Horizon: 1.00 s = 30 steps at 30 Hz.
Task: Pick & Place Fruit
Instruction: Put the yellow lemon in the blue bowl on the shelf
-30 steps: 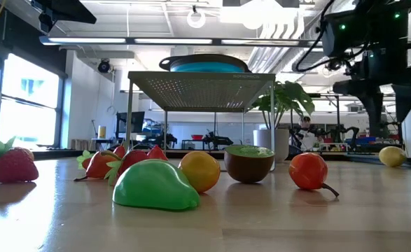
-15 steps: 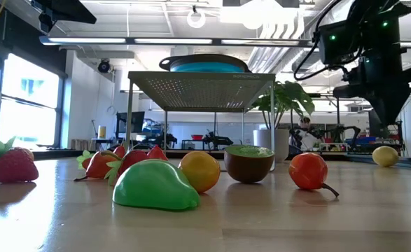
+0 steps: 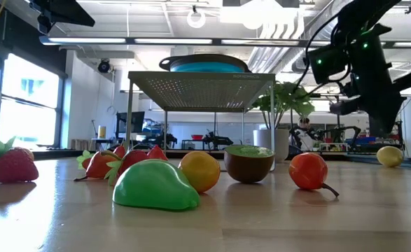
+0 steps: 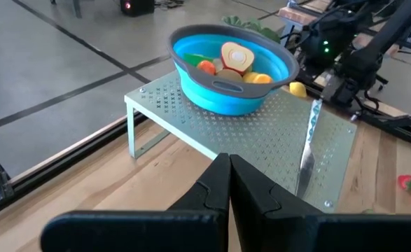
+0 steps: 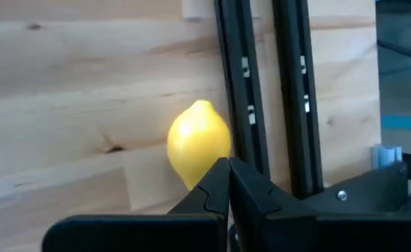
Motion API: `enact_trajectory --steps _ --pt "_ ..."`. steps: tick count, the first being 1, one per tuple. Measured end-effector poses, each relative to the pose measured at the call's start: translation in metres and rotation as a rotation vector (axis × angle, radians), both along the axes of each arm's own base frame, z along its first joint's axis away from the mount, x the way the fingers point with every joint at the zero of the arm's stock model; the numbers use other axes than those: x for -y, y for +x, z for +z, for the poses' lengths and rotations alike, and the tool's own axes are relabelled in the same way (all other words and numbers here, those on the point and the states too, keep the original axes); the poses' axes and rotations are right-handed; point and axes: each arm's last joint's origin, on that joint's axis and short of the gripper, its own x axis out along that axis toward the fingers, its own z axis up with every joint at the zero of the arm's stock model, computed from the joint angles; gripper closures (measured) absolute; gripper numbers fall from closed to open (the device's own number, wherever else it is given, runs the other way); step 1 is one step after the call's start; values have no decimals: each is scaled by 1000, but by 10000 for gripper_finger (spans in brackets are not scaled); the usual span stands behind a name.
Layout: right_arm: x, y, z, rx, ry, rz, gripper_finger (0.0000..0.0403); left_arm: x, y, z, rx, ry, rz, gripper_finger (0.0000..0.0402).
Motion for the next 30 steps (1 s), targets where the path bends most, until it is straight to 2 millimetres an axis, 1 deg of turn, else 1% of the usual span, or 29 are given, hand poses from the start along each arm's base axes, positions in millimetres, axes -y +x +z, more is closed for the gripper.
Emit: enact_trajectory --steps 6,9,13,16,19,21,30 --pt "10 -9 0 12 112 37 401 0 0 0 1 0 0 398" --pt "15 -12 -1 48 183 61 401 0 0 0 2 0 0 398" --pt "21 -15 -2 74 218 111 401 0 0 0 3 0 1 398" --pt "24 -19 -2 69 237 109 401 0 0 0 3 1 2 398" --pt "21 -25 0 40 278 60 401 0 0 0 5 -2 2 398" --pt "19 -28 3 37 279 54 401 0 0 0 7 -5 3 398" --pt "11 -37 25 128 184 15 401 0 0 0 6 -5 3 398"
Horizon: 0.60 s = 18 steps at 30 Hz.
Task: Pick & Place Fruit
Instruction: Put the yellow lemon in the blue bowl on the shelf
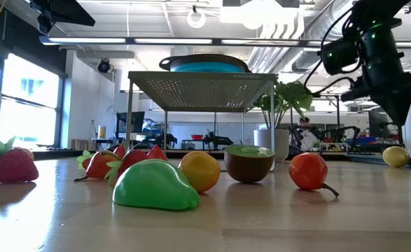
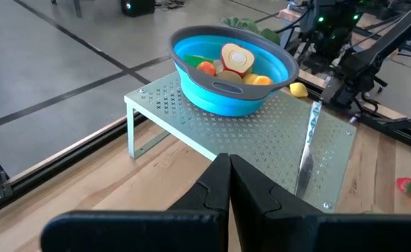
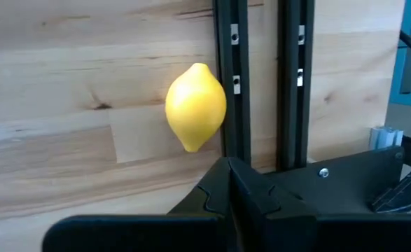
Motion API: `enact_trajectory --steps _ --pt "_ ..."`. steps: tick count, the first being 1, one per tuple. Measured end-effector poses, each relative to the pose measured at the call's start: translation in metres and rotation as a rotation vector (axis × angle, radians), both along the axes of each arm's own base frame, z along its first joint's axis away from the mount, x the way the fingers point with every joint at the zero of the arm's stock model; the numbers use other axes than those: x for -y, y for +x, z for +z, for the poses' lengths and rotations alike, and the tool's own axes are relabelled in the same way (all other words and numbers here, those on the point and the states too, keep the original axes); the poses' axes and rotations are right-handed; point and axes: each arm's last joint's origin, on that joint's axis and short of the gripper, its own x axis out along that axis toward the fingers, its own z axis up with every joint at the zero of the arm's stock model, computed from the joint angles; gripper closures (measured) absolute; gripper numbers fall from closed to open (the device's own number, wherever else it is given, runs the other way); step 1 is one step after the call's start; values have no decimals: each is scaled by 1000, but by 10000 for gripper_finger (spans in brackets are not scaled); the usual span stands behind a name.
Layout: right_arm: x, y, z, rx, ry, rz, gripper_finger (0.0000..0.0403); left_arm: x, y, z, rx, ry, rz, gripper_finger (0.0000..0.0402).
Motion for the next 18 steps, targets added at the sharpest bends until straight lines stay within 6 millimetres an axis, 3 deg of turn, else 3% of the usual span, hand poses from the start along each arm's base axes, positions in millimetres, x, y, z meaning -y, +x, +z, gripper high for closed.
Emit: enact_trajectory --steps 10,14,18 --pt "6 -3 -2 -45 0 40 389 0 0 0 1 0 1 398" --pt "11 -1 -6 -53 19 93 348 0 0 0 3 -1 1 398" --pt "17 5 -11 -46 16 137 282 0 0 0 4 0 2 398"
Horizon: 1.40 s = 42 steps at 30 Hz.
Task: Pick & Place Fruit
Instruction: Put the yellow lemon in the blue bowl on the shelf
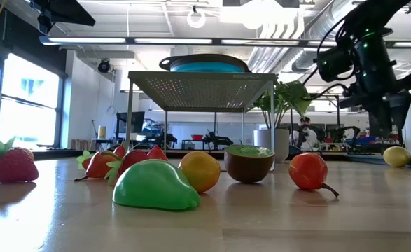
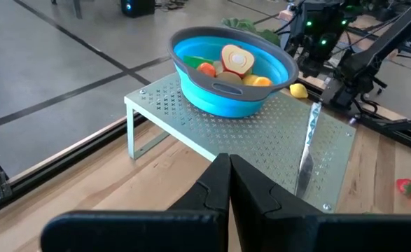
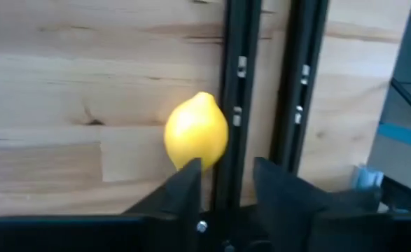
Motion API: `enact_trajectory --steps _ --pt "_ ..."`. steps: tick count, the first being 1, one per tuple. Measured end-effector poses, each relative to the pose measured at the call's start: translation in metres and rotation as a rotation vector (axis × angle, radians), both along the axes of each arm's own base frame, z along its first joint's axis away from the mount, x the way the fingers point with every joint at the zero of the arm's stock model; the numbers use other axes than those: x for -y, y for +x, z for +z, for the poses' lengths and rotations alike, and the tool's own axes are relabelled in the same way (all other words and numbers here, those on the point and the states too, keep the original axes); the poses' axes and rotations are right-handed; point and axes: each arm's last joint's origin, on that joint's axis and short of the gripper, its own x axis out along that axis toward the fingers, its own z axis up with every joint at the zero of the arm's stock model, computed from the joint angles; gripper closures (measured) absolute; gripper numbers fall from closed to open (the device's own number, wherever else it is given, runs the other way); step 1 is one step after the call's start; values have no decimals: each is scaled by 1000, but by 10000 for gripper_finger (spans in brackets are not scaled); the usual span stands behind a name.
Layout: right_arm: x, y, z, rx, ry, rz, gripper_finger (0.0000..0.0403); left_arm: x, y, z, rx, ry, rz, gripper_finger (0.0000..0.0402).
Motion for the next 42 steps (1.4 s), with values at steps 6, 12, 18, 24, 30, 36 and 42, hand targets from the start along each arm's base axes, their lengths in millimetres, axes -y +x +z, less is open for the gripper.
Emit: enact_trajectory --steps 6,12,18,24,30,36,42 --pt "9 7 -11 2 35 21 199 0 0 0 0 0 0 398" --pt "20 7 -26 -39 121 -8 191 0 0 0 0 0 0 398" --pt "28 12 -40 -54 149 1 190 0 0 0 0 0 0 398" --pt "33 16 -47 -38 157 2 190 0 0 0 0 -1 0 398" --pt "33 16 -52 -58 180 -5 190 0 0 0 0 -1 1 398" --pt "32 16 -58 -73 227 -15 190 0 0 0 0 -1 1 398" --pt "26 11 -66 -85 248 -36 190 0 0 0 -1 0 0 398"
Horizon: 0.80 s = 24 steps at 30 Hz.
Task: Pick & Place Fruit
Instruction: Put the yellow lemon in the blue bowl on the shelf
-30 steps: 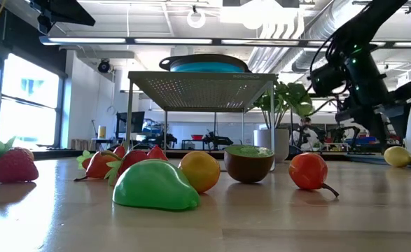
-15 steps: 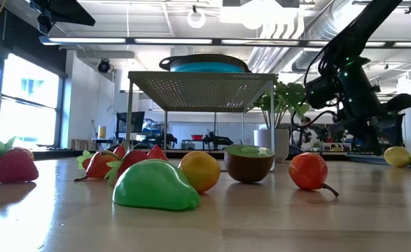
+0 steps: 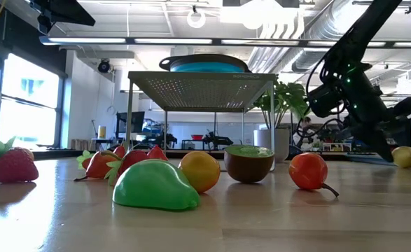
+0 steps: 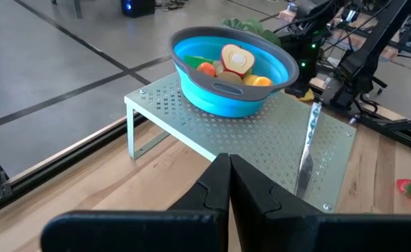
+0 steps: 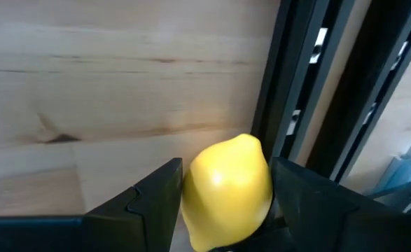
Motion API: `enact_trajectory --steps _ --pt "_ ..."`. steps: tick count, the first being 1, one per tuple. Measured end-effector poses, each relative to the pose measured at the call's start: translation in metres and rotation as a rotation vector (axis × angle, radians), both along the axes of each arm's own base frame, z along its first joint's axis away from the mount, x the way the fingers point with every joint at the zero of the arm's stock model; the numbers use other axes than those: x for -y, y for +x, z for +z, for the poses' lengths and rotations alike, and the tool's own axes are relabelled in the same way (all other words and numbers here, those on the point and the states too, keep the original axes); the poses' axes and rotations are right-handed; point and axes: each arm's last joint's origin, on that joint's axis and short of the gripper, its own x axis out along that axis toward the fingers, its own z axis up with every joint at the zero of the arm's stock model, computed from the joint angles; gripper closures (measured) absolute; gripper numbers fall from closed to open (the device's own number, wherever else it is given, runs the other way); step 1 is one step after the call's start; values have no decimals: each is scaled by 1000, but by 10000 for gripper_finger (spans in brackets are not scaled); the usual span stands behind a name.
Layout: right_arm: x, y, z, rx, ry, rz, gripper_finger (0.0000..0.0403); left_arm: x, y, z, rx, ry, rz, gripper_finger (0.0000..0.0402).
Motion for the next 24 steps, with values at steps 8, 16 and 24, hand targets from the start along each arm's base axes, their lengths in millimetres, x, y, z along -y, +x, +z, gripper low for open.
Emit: enact_trajectory --steps 8,16,24 --pt "-6 -3 -10 43 18 -23 190 0 0 0 0 0 0 398" --pt "-8 -4 -10 44 43 -23 190 0 0 0 0 0 0 398" --pt "-12 -5 -10 58 107 -25 169 0 0 0 -3 0 0 398"
